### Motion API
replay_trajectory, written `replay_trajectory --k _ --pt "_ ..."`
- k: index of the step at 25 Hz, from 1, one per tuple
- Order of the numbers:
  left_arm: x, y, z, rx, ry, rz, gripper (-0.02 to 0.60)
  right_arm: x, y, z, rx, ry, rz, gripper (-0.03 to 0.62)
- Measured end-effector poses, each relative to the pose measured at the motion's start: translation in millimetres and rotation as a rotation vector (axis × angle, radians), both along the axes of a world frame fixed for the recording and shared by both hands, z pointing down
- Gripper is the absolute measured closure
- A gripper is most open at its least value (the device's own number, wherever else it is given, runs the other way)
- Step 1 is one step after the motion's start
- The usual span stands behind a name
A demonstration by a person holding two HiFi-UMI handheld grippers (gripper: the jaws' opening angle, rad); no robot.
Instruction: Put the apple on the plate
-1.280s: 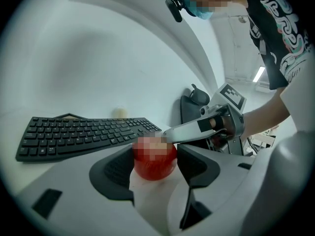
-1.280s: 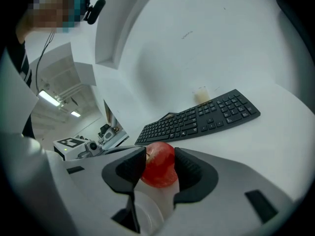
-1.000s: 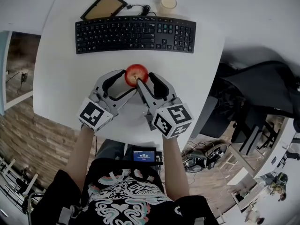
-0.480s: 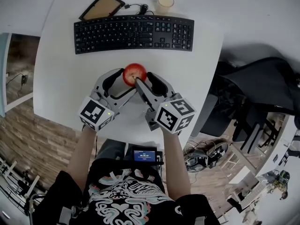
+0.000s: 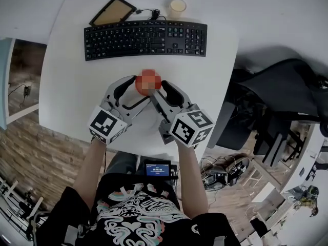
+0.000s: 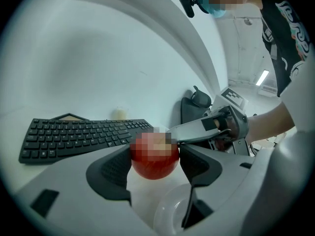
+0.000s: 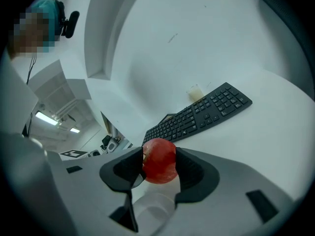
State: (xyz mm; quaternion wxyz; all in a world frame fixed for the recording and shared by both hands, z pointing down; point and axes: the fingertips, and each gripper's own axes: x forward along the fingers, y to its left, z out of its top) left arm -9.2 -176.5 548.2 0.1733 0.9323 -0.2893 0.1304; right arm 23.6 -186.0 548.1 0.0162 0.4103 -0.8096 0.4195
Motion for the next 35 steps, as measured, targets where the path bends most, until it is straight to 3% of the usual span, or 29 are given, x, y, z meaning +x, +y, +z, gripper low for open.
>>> replay_trajectory --k 16,35 --pt "-8.9 36.3 -48.0 0.064 -0.035 0.029 0.282 -9.5 37.3 -47.7 0.051 0.0 0.012 0.368" --pt "-18.4 105.9 -43.1 0.002 -0.078 0.09 0.282 -20.1 108.8 -41.0 -0.022 0.011 -0.009 0.368"
